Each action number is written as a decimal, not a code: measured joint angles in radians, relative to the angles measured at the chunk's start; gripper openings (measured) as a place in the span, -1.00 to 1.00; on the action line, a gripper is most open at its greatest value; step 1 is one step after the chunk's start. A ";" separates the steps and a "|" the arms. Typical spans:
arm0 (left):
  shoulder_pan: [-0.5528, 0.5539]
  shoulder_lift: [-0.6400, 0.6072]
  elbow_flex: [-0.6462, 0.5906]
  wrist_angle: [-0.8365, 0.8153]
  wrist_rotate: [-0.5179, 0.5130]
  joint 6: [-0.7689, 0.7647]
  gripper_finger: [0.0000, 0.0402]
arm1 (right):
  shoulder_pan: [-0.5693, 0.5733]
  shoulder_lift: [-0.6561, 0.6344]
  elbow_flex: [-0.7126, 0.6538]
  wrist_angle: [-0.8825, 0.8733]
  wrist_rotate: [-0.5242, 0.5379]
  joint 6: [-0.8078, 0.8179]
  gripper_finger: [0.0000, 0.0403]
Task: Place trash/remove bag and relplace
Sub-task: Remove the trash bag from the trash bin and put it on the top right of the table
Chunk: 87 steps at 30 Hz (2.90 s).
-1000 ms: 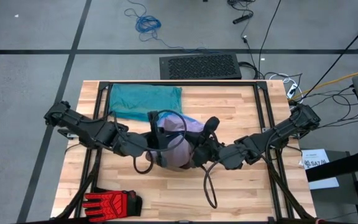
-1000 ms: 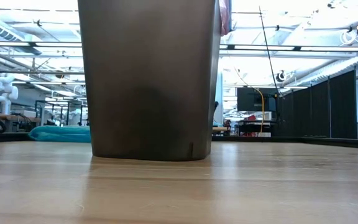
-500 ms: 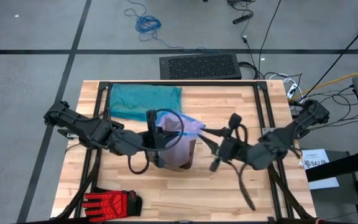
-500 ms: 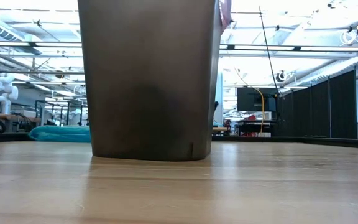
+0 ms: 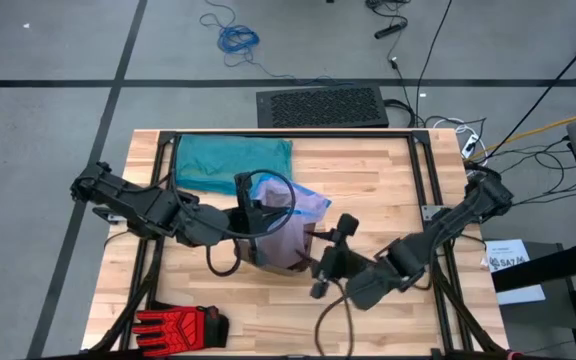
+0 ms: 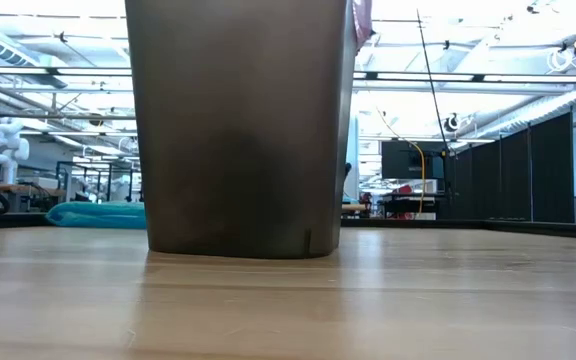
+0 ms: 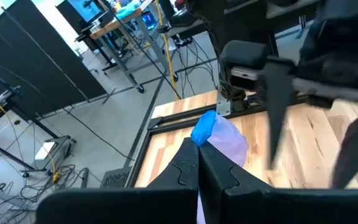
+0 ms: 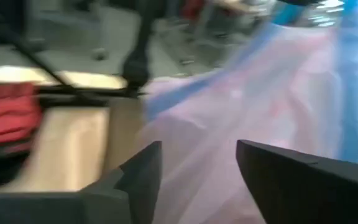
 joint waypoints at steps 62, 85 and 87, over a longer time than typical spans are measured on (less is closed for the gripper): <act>-0.024 -0.175 0.000 -0.003 -0.175 0.099 -1.00 | -0.170 0.157 0.001 -0.056 -0.252 0.191 -1.00; -0.083 -0.169 0.001 -0.143 -0.466 0.089 -0.19 | -0.172 0.157 0.001 -0.045 -0.250 0.144 -0.63; -0.089 -0.169 0.001 -0.165 -0.467 0.064 -0.18 | -0.172 0.157 0.001 -0.047 -0.251 0.142 -0.59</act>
